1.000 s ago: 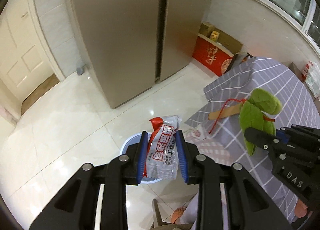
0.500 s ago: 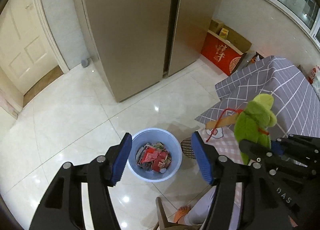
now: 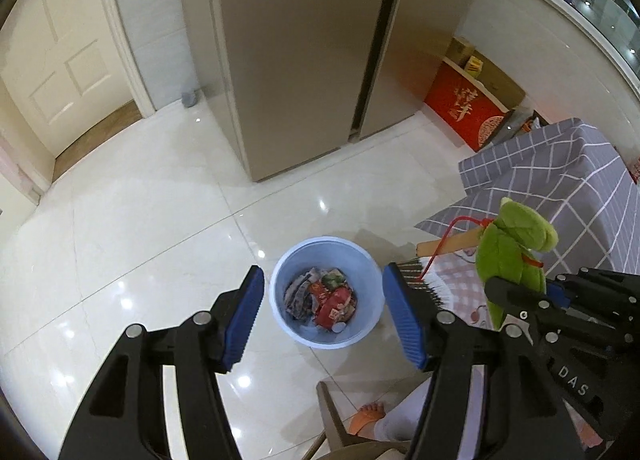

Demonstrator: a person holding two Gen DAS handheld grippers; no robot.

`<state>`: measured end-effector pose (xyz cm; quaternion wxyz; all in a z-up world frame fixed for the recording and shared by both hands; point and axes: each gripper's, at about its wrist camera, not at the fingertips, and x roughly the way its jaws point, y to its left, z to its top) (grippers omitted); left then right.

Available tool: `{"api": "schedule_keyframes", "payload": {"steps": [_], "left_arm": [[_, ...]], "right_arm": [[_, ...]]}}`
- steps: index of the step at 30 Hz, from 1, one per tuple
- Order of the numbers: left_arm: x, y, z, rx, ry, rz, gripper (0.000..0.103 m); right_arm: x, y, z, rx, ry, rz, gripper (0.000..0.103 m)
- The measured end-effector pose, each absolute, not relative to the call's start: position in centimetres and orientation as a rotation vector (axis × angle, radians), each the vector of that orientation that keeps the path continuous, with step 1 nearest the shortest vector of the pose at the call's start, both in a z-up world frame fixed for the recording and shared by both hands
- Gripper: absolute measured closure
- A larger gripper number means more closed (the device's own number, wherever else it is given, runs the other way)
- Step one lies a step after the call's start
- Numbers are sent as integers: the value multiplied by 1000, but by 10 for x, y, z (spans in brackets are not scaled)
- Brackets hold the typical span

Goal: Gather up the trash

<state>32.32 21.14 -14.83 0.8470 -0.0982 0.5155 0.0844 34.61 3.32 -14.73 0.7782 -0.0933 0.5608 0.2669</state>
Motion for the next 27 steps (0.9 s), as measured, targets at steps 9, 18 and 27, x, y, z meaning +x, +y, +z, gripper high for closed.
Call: {"api": "schedule_keyframes", "payload": {"steps": [9,18,27], "left_arm": [[305,235,-150,-216,1095,224,42],[298,235,-149,-229,1092,213,42],[288,224,-142,-229,1076,205,42]], "right_arm": [[333,56,-136,-236,1097,636,32],[332,56,-137,-221,1097,641,32],[321,48,-130,-201,1099,629,32]]}}
